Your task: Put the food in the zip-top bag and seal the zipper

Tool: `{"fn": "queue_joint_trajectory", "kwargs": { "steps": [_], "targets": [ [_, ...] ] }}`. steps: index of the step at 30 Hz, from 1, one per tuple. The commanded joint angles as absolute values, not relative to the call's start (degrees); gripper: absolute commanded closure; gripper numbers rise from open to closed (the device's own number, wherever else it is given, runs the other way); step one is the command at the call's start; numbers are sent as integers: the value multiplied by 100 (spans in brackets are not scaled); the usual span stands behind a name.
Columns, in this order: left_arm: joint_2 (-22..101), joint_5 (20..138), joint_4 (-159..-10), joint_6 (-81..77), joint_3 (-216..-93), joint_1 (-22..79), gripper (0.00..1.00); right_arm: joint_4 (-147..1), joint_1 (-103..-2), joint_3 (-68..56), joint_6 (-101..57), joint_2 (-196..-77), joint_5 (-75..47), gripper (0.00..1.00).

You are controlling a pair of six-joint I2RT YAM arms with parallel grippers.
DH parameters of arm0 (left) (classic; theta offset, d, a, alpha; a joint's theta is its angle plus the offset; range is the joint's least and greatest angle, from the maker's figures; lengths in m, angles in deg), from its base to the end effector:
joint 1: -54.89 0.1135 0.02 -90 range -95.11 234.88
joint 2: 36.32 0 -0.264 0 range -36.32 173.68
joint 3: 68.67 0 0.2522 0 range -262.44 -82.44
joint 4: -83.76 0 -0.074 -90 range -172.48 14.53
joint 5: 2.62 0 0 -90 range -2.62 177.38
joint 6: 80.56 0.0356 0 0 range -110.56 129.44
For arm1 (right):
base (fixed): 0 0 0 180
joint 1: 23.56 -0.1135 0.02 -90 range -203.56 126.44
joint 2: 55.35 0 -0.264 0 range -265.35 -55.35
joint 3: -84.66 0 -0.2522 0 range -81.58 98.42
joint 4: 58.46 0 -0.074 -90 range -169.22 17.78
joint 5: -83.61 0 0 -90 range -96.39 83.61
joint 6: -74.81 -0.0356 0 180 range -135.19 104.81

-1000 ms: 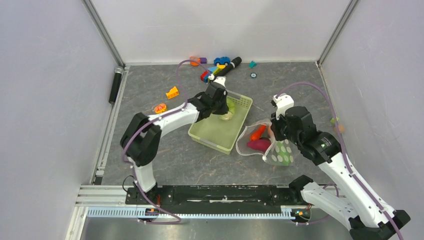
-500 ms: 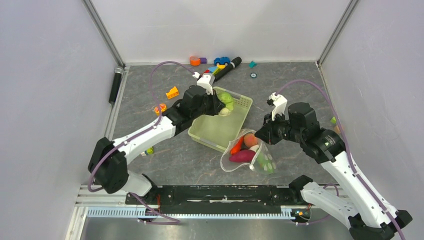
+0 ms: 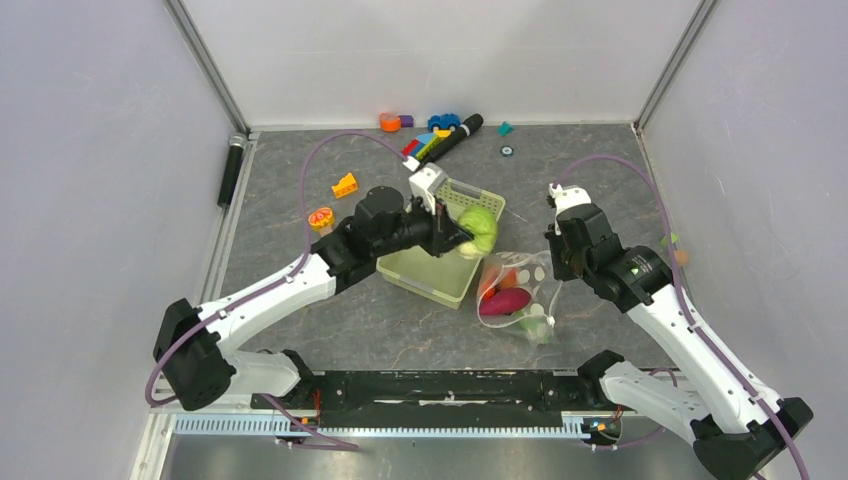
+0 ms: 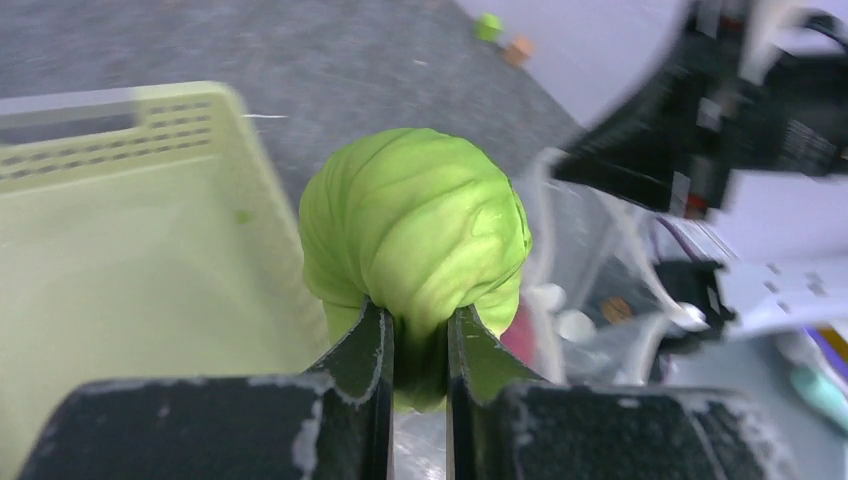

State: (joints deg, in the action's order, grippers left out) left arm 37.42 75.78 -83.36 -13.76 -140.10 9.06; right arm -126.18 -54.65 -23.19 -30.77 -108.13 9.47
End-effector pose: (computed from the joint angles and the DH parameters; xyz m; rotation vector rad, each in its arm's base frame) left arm 0.2061 -0.2224 0.3282 0.5316 1.8842 -1.0091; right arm 0.1508 0.0795 0.3265 -0.1954 2.3654 0.0540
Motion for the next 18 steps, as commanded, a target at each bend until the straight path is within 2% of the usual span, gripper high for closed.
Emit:
{"fn": "queue_joint_trajectory", "kwargs": {
  "steps": [1,8,14,18],
  "targets": [
    [3522,6254,-8968,-655,-14082,391,98,-12601,-5459,-2084,-2956,-10754,1373,86],
    [3464,5174,-9402,-433,-14045,-152,98,-12602,-5458,-2119,-2915,-10792,1365,86],
    [3735,5276,-9405,-404,-14087,-420,98,-12540,-5458,-2113,-2879,-10736,1204,86],
    [4068,6234,-9159,-462,-14174,-471,98,-12505,-5459,-2129,-2835,-10680,947,86]
  ]
}}
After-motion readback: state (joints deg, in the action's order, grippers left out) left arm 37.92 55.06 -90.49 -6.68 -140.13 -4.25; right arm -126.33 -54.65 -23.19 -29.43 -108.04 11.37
